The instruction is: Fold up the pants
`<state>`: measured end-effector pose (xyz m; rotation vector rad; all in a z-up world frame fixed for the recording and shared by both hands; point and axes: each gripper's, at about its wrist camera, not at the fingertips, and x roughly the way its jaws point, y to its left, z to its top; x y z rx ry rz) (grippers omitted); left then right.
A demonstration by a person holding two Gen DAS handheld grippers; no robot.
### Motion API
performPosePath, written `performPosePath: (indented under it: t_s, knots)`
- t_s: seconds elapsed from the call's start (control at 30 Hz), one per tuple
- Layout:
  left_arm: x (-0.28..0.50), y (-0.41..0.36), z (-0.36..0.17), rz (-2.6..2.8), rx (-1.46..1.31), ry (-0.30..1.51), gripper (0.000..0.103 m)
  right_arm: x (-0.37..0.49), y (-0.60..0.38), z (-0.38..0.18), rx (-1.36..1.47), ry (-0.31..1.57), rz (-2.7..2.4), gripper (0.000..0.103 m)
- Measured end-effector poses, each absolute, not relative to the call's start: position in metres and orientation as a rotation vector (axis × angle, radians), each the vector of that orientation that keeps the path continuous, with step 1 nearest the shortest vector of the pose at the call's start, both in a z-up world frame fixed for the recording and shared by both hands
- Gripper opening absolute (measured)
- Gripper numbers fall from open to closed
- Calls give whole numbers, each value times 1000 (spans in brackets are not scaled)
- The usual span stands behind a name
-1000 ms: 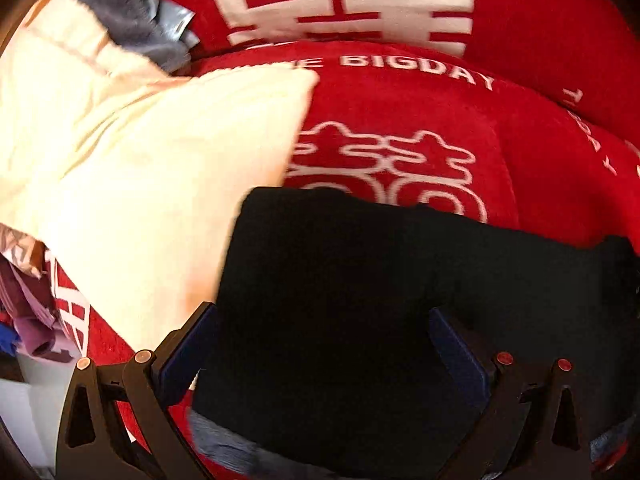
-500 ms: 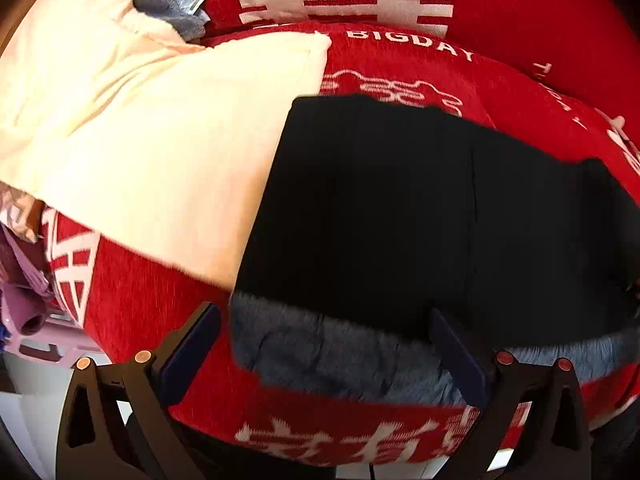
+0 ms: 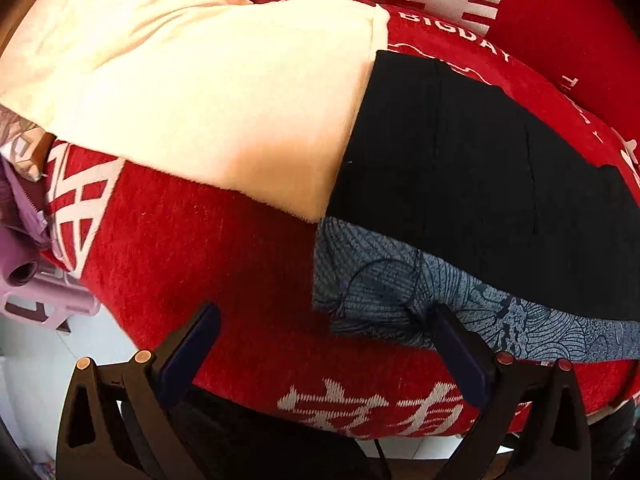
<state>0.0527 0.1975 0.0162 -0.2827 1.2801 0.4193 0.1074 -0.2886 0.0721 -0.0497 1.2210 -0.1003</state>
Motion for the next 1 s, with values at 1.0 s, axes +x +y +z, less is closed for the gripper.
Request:
performPosePath:
  t_s: [1.0]
  knots:
    - [120, -9, 15, 96, -60, 1361, 103, 86, -518, 57, 241, 1160, -215, 103]
